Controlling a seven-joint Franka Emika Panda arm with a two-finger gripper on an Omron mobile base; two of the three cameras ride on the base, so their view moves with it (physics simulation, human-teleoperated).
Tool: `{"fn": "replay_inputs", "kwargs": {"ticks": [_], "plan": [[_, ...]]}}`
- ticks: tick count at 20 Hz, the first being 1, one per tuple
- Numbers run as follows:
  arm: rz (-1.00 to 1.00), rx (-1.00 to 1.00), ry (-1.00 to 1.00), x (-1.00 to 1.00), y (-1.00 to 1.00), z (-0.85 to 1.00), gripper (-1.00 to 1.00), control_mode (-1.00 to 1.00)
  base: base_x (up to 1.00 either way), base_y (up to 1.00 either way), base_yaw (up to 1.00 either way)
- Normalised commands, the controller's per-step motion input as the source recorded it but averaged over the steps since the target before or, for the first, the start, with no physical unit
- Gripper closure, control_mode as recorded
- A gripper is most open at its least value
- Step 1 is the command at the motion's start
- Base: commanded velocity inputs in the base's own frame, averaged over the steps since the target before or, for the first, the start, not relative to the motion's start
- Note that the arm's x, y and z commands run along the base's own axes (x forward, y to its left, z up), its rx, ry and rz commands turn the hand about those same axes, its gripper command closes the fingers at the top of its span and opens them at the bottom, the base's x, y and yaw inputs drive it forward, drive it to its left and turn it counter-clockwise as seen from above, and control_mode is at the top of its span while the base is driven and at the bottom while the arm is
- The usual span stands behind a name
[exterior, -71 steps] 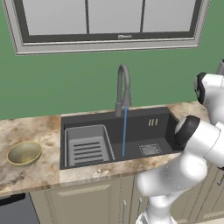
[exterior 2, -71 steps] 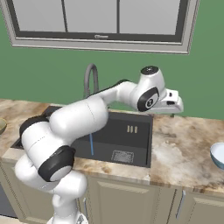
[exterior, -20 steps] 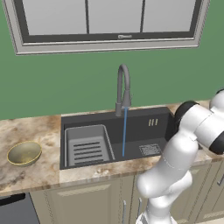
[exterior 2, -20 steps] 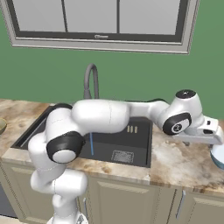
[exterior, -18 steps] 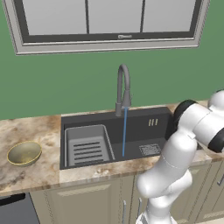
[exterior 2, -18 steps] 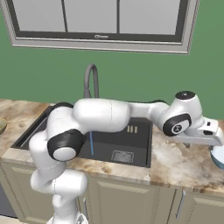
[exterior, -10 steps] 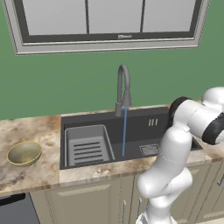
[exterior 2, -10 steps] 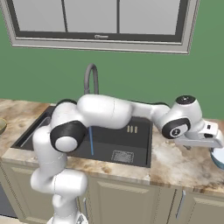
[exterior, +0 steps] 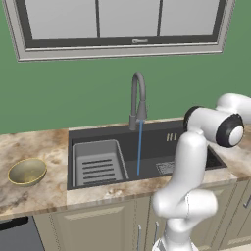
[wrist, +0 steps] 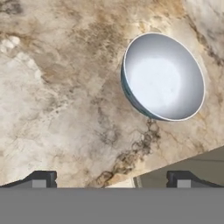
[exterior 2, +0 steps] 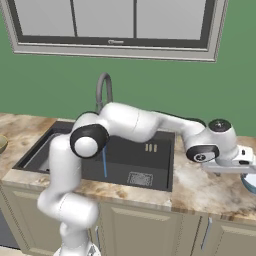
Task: Rinse each bowl for a few seconds and place them down in the sink or on the counter.
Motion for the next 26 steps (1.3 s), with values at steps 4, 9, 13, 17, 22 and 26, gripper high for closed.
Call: {"fn": "replay_inputs", "kwargs": {"ticks": [4, 9, 13, 17, 22, 26], "plan": [[0.12, 0.1, 0.0, 0.23, -0.36, 0.1, -1.0, -1.0, 0.0, 0.0, 0.0], [0.1, 0.05, 0.01, 0.09, -0.1, -0.04, -1.0, -1.0, 0.0, 0.0, 0.0], [0.08, 0.01, 0.0, 0.0, 0.03, -0.14, -1.0, -1.0, 0.0, 0.0, 0.0], [0.08, 0.0, 0.0, 0.0, 0.23, -0.03, -1.0, -1.0, 0.0, 0.0, 0.0], [0.06, -0.03, -0.03, 0.01, 0.31, -0.12, -1.0, -1.0, 0.0, 0.0, 0.0], [0.04, -0.06, -0.03, 0.04, 0.31, -0.19, -1.0, -1.0, 0.0, 0.0, 0.0]]}}
